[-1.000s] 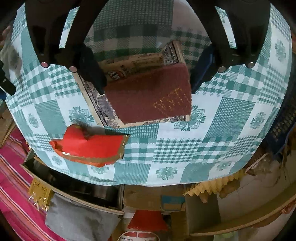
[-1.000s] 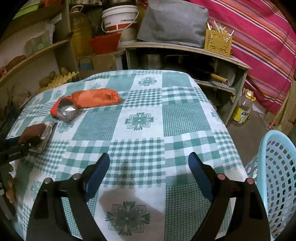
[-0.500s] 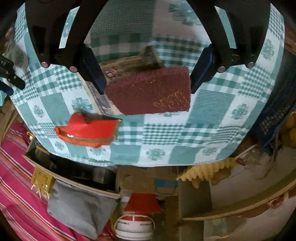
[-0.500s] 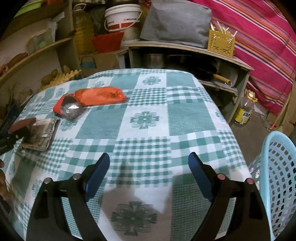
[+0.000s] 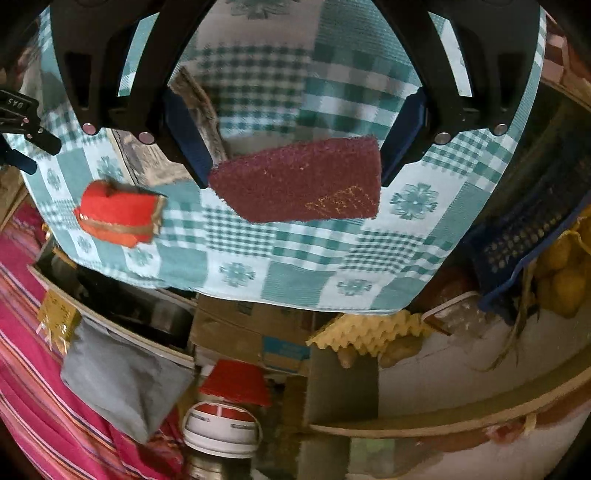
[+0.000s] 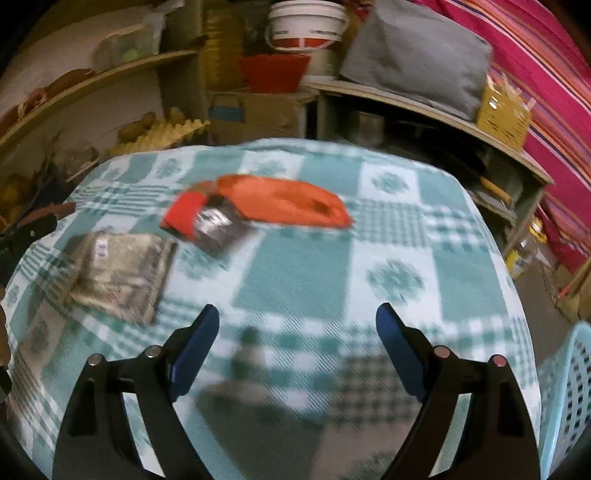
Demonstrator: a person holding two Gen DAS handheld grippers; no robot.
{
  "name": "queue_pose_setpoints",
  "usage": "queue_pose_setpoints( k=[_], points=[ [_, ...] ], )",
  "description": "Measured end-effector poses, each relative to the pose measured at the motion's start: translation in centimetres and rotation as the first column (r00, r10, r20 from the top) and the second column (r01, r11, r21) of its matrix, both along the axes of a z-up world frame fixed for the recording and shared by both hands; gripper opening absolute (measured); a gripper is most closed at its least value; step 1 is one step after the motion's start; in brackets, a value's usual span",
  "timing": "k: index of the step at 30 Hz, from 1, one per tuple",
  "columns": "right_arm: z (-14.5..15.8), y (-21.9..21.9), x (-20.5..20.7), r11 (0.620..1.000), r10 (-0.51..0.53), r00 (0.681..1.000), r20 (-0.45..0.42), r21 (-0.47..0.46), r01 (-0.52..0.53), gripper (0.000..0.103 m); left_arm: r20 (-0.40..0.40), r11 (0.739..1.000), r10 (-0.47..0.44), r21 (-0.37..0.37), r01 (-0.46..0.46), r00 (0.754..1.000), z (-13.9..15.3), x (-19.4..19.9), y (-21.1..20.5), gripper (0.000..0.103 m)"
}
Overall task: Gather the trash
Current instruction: 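Grasp and lift the red packet with the right tool while the left tool holds the pad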
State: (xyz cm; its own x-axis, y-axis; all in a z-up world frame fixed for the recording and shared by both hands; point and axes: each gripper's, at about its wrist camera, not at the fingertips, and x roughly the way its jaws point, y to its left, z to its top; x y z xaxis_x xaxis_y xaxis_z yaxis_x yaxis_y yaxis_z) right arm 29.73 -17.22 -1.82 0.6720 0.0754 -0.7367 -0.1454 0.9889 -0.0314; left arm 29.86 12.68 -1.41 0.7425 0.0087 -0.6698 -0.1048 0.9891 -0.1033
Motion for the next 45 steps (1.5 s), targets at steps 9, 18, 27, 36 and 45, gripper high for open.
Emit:
queue_pose_setpoints(
  k=[9, 18, 27, 36, 45],
  points=[
    [0.1, 5.2, 4.1, 0.988, 0.088, 0.996, -0.020, -0.129, -0.090, 0.085, 0.005, 0.999, 0.028, -0.031, -0.028, 1.000, -0.1, 1.1, 1.7, 0.086],
    [-0.8, 8.4, 6.7, 0.957, 0.141, 0.989, -0.042, -0.250, -0.147, 0.085, 0.002, 0.998, 0.054, -0.045, -0.054, 0.999, -0.2, 1.4, 2.4, 0.086],
    [-1.6, 11.1, 7.5, 0.899, 0.243, 0.962, -0.123, -0.344, -0.271, 0.060, -0.001, 0.999, 0.041, -0.032, -0.041, 0.999, -0.1, 1.6, 1.9, 0.086],
    [-1.6, 10.7, 7.1, 0.923, 0.255, 0.961, -0.107, -0.268, -0.275, 0.016, 0.011, 0.997, 0.054, -0.056, -0.054, 0.998, 0.2, 1.3, 2.2, 0.086],
    [0.5, 7.9, 4.8, 0.944, 0.230, 0.973, -0.036, -0.235, -0.232, 0.009, 0.031, 0.998, 0.044, -0.045, -0.043, 0.999, 1.1, 0.3, 1.6, 0.086]
  ],
)
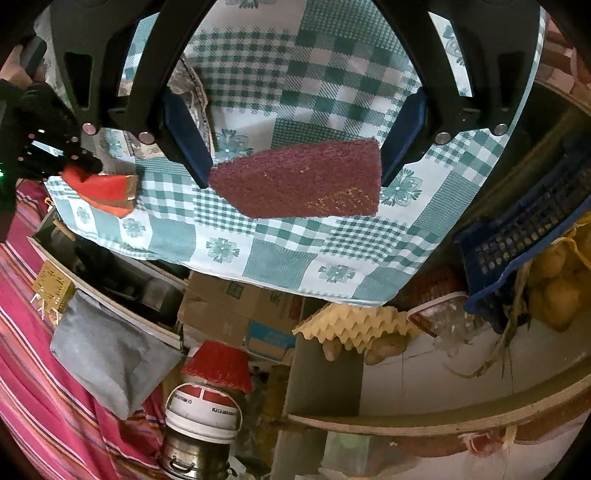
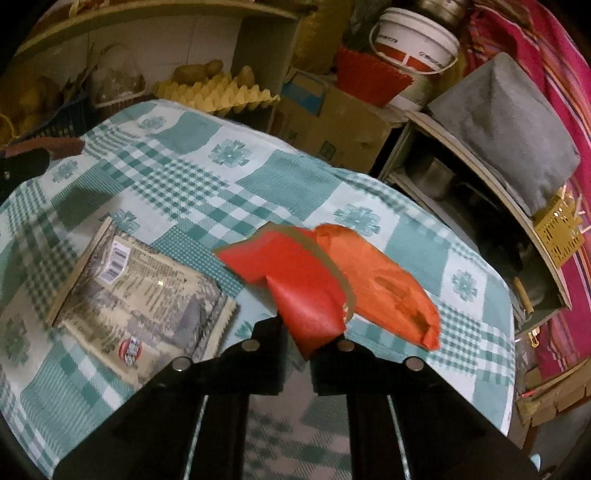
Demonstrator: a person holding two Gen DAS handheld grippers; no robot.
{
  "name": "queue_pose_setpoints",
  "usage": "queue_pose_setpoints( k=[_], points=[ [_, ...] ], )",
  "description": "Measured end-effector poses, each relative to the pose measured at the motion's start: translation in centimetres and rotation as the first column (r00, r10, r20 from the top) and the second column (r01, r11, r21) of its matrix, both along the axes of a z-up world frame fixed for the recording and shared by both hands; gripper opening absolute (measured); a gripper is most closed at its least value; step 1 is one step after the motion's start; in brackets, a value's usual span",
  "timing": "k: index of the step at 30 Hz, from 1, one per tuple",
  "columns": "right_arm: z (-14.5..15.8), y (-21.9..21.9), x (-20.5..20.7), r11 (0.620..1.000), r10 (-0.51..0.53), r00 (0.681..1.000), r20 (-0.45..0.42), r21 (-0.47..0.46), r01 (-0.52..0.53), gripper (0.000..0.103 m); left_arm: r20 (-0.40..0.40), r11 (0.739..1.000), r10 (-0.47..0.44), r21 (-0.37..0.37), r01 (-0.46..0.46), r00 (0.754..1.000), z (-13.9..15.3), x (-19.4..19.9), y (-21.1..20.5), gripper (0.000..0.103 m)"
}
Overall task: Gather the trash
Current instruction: 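Grasp and lift the red packet with the right tool while the left tool holds the pad, then carry the maroon pad and red packet with both tools over the blue basket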
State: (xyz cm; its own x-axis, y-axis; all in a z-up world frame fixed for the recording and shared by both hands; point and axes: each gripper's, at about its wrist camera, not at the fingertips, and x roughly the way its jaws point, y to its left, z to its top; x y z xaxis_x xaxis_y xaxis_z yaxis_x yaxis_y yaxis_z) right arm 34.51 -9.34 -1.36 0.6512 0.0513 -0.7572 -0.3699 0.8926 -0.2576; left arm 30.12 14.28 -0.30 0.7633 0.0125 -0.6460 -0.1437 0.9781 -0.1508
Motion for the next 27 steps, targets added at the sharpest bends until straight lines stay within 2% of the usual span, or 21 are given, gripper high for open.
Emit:
queue_pose_setpoints(
  k=[5, 13, 21, 27],
  points=[
    [1.6, -2.6, -2.3, 0.999, -0.034, 0.999, 0.033, 0.028, 0.033, 0.009, 0.009, 1.000, -0.011, 0.013, 0.011, 1.000, 0.6, -0.8, -0.5, 0.086],
    [2.9, -9.2, -7.3, 0.989, -0.135, 0.988, 0.069, 0.075, 0.130, 0.009, 0.041, 0.999, -0.030, 0.021, 0.030, 0.999, 2.2, -2.8, -2.0, 0.086],
    [3.3, -17.1, -12.6, 0.953, -0.268, 0.960, 0.078, 0.166, 0.253, 0.009, 0.049, 0.994, -0.092, 0.068, 0.089, 0.995, 2.8, -4.6, -5.8, 0.086],
    [2.9, -20.6, -14.9, 0.932, -0.320, 0.945, 0.072, 0.205, 0.300, 0.009, 0.057, 0.991, -0.129, 0.046, 0.127, 0.990, 3.2, -5.8, -8.5, 0.086]
  ],
)
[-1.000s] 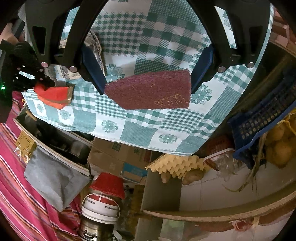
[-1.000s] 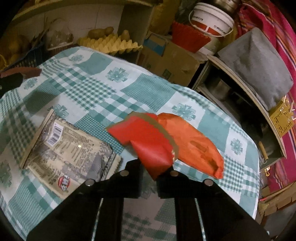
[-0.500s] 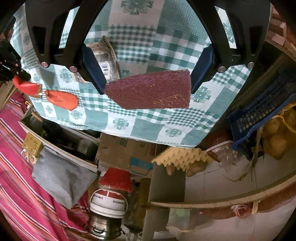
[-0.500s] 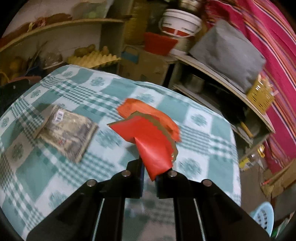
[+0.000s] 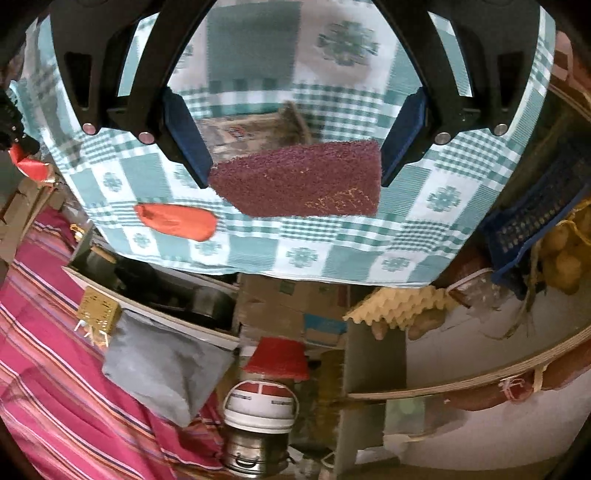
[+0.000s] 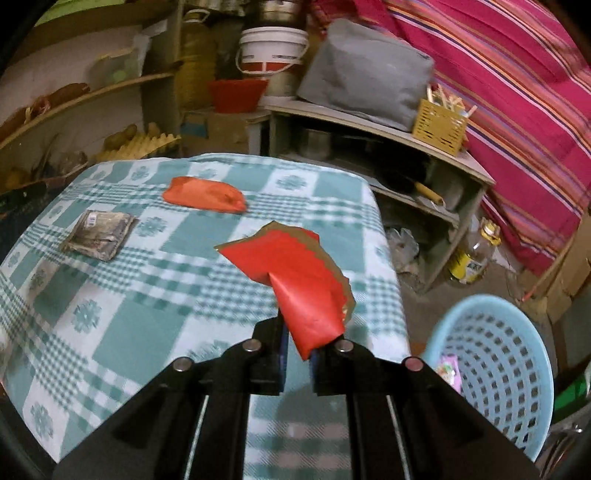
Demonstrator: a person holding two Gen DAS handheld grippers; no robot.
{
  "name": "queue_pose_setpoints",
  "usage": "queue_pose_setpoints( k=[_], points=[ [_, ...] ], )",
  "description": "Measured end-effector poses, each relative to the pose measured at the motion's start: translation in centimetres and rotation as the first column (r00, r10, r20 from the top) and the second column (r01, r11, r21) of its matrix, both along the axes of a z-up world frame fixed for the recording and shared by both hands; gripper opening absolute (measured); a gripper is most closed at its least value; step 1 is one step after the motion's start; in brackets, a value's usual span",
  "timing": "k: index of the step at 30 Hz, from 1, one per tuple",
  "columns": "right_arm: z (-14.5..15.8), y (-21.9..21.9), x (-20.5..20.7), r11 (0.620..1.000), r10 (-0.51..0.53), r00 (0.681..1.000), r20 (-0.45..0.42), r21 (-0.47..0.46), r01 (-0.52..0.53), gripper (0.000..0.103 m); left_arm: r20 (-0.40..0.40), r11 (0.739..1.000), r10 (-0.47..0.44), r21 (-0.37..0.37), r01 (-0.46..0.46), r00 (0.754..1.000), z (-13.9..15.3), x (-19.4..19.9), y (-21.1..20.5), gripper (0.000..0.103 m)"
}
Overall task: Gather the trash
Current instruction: 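Carry the maroon pad and red packet with both tools over the blue basket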
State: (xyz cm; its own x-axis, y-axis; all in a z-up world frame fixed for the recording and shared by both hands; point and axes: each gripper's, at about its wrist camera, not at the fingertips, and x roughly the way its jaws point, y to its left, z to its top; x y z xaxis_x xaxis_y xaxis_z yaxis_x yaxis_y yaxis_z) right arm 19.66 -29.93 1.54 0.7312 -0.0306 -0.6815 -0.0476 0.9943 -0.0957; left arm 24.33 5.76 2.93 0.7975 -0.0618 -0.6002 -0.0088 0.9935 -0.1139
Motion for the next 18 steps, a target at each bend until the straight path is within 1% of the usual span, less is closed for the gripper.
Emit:
queue_pose_setpoints(
  k=[2, 4, 7, 9, 13, 18],
  points=[
    [0.0, -0.6, -0.3, 1.000, -0.005, 1.000, 0.001, -0.001, 0.005, 0.009, 0.008, 1.000, -0.001, -0.012, 0.001, 1.000, 0.1, -0.4, -0.6, 0.086],
    [0.2, -1.3, -0.6, 1.000, -0.016, 1.000, 0.009, -0.001, 0.016, 0.009, -0.005, 1.000, -0.003, -0.013, 0.003, 1.000, 0.3, -0.2, -1.3, 0.086],
    [0.5, -2.5, -1.0, 0.999, -0.042, 0.999, 0.022, 0.009, 0.042, 0.009, 0.011, 1.000, -0.015, -0.021, 0.015, 1.000, 0.8, -0.4, -2.4, 0.086],
    [0.8, -3.7, -1.5, 0.998, -0.068, 0.997, 0.031, 0.012, 0.067, 0.009, 0.015, 0.999, -0.031, -0.009, 0.031, 0.999, 0.9, -0.5, -3.5, 0.086],
    [1.2, -6.1, -2.5, 0.993, -0.118, 0.992, 0.044, 0.028, 0.117, 0.009, 0.020, 0.996, -0.087, 0.023, 0.087, 0.996, 1.1, -0.8, -6.6, 0.086],
    [1.3, -9.4, -4.0, 0.983, -0.184, 0.982, 0.053, 0.009, 0.183, 0.009, 0.025, 0.987, -0.157, 0.032, 0.156, 0.987, 1.1, -1.3, -10.7, 0.086]
  ],
)
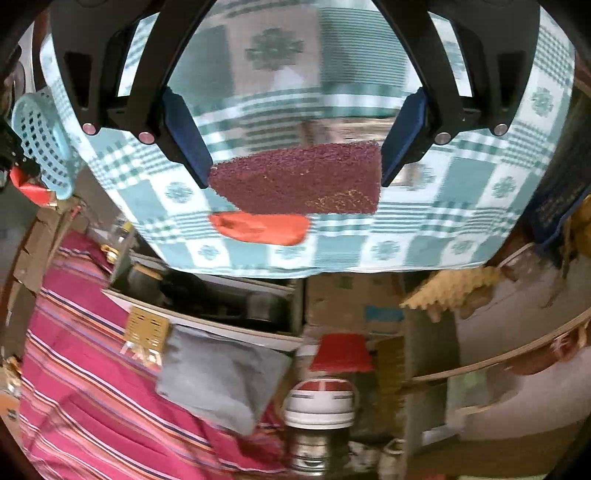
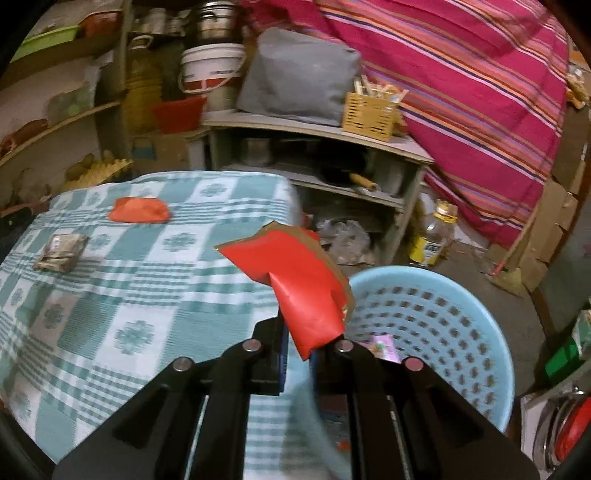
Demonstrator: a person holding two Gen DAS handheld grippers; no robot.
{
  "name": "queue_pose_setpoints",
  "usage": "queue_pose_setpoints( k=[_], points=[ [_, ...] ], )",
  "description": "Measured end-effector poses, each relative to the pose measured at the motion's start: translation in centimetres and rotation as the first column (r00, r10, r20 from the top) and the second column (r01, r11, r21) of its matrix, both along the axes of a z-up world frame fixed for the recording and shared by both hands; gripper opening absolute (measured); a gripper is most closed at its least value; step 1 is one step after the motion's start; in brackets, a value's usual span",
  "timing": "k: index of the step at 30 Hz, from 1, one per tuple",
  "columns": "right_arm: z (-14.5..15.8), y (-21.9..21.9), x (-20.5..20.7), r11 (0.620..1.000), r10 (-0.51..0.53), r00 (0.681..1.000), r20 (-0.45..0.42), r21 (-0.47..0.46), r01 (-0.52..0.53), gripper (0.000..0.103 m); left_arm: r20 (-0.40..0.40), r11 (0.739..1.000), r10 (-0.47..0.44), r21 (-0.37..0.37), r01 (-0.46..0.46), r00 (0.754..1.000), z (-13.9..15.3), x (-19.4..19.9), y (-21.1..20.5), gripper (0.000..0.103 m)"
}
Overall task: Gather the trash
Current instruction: 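Carry the maroon pad and red packet with both tools over the blue basket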
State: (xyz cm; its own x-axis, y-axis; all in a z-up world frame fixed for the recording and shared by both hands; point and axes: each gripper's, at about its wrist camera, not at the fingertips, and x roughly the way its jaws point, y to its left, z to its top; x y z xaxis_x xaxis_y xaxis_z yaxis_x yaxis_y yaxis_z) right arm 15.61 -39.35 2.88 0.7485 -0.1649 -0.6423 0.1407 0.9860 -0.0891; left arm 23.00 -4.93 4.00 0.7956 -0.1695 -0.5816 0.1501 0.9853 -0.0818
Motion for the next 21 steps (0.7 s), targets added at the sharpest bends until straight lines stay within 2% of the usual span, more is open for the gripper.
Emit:
queue_pose_setpoints(
  k=[6, 9, 17, 21],
  points=[
    [-0.1, -4.5, -2.5, 0.997, -0.081, 0.997, 0.001, 0.010, 0.081, 0.009, -0.001, 0.993, -0.117, 0.000, 0.117, 0.993, -0.1, -0.9, -6.9, 0.086],
    [-0.4, -6.7, -3.7, 0.993, -0.118, 0.993, -0.005, 0.016, 0.118, 0.009, 0.007, 0.981, -0.195, 0.009, 0.195, 0.981, -0.1, -1.8, -11.3, 0.086],
    [-1.0, -11.4, -6.1, 0.982, -0.184, 0.983, -0.018, 0.044, 0.185, 0.009, 0.007, 0.916, -0.402, -0.001, 0.402, 0.916, -1.5, -4.4, -23.1, 0.086],
    [-1.5, -12.6, -6.8, 0.978, -0.201, 0.979, -0.025, 0.051, 0.202, 0.009, 0.004, 0.887, -0.462, 0.014, 0.462, 0.887, -2.5, -5.5, -26.9, 0.086]
  ],
)
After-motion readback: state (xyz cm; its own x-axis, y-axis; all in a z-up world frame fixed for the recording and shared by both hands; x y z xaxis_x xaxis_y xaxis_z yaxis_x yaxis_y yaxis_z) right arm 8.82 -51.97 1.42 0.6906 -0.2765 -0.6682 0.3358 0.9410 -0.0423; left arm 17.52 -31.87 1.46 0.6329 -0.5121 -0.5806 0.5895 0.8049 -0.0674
